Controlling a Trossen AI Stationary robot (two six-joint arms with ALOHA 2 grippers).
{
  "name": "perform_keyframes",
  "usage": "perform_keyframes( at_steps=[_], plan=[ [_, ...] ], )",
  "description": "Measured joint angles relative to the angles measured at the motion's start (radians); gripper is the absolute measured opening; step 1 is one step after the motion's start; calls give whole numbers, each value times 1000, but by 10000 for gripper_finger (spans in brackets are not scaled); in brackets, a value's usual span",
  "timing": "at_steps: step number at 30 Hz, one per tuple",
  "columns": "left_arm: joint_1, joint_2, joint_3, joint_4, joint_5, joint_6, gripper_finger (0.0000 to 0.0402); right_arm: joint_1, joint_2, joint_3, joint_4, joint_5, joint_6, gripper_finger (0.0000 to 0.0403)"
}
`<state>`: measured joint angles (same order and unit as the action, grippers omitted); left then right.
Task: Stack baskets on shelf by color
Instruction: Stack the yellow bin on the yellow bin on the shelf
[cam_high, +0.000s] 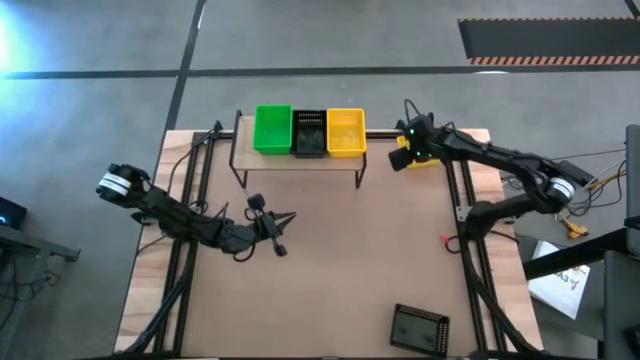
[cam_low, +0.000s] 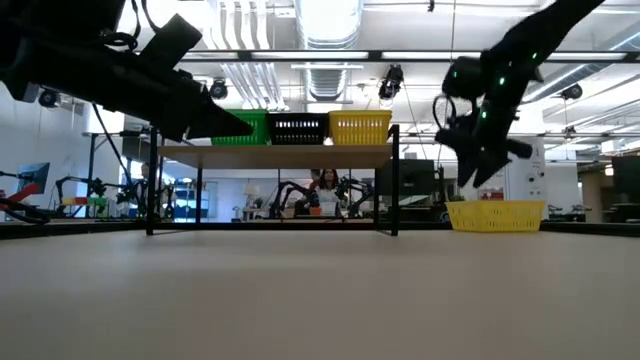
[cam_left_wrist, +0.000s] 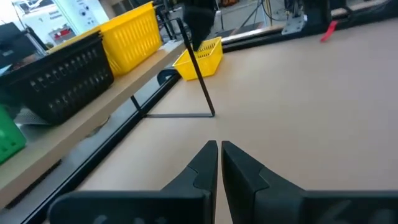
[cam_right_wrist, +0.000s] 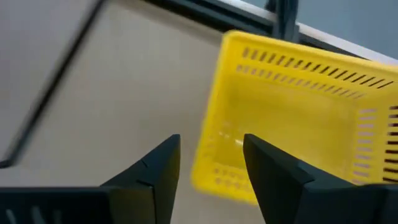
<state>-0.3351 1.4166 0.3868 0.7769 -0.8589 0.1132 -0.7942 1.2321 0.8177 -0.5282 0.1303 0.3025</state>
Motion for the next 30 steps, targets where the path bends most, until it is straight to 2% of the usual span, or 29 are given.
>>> perform_keyframes(
  at_steps=[3,10,13,16,19,23,27,30],
  plan=[
    [0,-3,4,5,1,-3,5,-35,77,6,5,-8,-41,167],
    [0,-7,13,10,2,-3,5,-36,228,54,38,-8,-117,146],
    [0,-7,19,11,2,-3,5,-36,260,80,30,0,-152,118],
    [-1,-7,23,12,10,-4,5,-28,259,94,-24,1,-179,71],
    [-1,-7,23,11,33,-5,5,8,214,94,-99,3,-199,21],
    [-2,-7,23,9,43,-5,5,126,97,93,-210,44,-168,12],
    [-2,-7,23,9,43,-5,5,322,-76,93,-276,142,-139,9],
    [-2,-7,23,8,44,-4,5,471,-203,93,-256,164,-189,9]
  ],
)
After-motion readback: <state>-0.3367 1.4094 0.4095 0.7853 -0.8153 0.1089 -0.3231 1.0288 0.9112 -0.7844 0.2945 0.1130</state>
